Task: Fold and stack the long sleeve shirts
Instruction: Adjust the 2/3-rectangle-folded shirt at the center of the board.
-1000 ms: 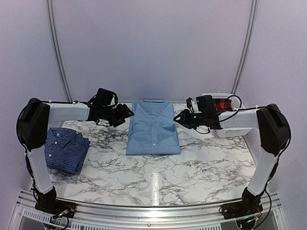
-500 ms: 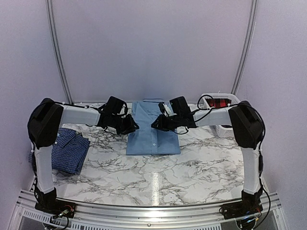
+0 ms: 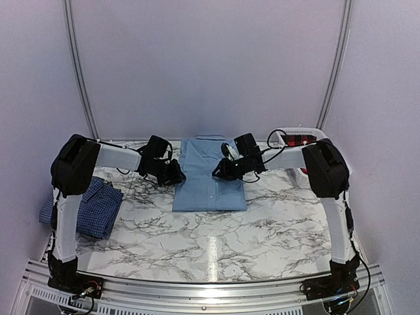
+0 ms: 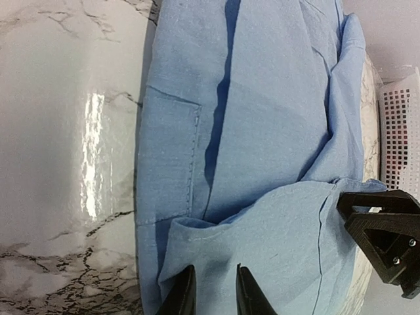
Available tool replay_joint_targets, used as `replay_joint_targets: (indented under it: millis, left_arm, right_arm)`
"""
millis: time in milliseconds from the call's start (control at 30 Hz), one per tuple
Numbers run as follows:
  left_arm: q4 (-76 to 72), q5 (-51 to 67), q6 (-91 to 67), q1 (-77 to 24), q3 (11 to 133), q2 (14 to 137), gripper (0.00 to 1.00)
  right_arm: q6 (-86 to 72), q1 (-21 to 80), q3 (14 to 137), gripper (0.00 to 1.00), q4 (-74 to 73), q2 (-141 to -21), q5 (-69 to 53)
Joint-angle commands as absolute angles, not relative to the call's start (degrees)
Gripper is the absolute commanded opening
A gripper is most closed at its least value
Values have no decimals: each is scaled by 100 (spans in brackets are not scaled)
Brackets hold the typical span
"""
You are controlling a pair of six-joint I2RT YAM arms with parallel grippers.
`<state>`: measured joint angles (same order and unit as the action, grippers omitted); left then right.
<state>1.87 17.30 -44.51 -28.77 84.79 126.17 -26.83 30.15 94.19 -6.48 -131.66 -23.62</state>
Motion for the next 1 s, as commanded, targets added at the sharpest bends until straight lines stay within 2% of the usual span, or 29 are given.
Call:
replay_joint_targets:
  millis: [0, 200, 533, 800, 967]
  left_arm:
    - [459, 1693, -4326, -2856, 8505, 12678, 23]
    - [483, 1661, -4325, -2849, 8481, 12652, 23]
    - [524, 1674, -4295, -2849, 8498, 12558, 23]
    - [536, 1692, -4262, -2848, 8511, 12309, 23]
    - [594, 1723, -4261, -2852, 8657, 12240, 23]
  right_arm:
    - [-2551, 2793, 9274, 29, -659, -12749, -2348]
    - [-2410, 2555, 9135, 35, -589, -12836, -2526]
    - [-2063, 2437, 9629, 41, -1024, -12804, -2533]
    - [-2162, 2747, 8866, 41, -853, -11880, -2425]
    - [-2310, 3048, 8429, 41, -522, -11752, -2547]
